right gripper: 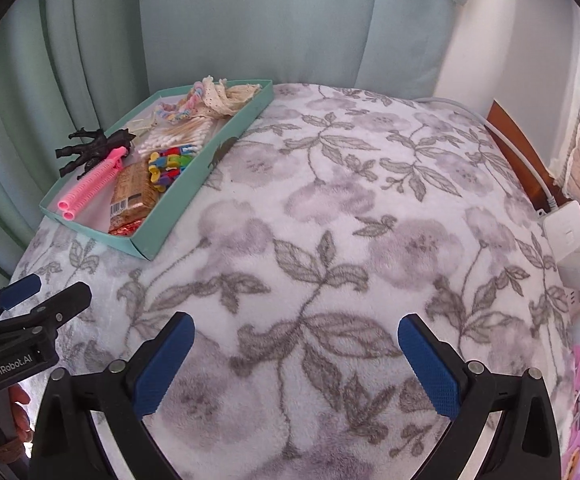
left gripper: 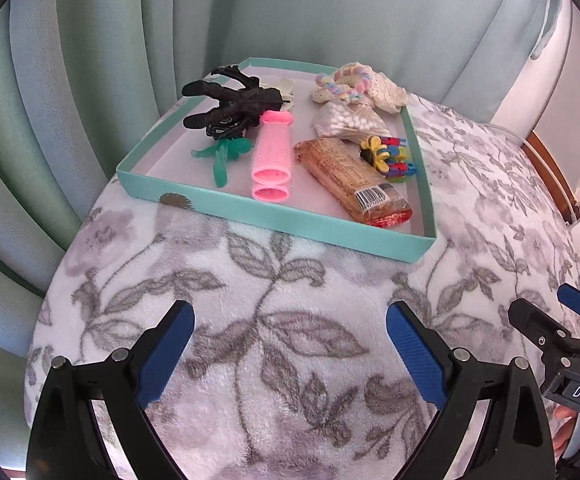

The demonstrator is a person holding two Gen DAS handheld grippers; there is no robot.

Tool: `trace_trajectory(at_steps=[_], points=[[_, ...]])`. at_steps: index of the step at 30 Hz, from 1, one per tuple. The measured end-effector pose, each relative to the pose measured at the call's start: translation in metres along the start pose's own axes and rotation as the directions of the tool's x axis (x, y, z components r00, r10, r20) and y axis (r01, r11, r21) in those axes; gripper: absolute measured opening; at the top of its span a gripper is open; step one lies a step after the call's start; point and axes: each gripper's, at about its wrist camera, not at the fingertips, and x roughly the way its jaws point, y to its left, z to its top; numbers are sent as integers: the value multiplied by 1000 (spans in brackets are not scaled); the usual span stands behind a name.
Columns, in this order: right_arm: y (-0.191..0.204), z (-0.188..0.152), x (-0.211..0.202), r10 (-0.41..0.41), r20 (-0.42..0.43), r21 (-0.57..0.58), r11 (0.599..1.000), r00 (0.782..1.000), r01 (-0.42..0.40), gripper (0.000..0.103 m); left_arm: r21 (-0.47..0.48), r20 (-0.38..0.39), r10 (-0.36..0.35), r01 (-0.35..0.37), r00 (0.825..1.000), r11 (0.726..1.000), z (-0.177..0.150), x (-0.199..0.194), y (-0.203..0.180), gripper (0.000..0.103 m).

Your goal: Organize objects

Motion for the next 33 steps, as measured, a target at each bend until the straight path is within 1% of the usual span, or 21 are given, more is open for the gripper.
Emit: trace_trajectory(at_steps=[8,12,23,33], points=[[-18,-12,10,-22,-27,44,999,999,23,103,21,-17,22,-22,1000,1000,-8,11,-3,97],[-20,-14,16,-39,-34,48,998,999,41,103,26,-3,29,-29,1000,999,-12,13,-2,97],[-17,-17,21,-63,-7,38,997,998,64,103,39,51,35,-37,998,999,-23,13,-4,99],[-17,-18,19,-75,24,41,996,997,74,103,34,72,30,-33,997,999,-26,11,-1,100]])
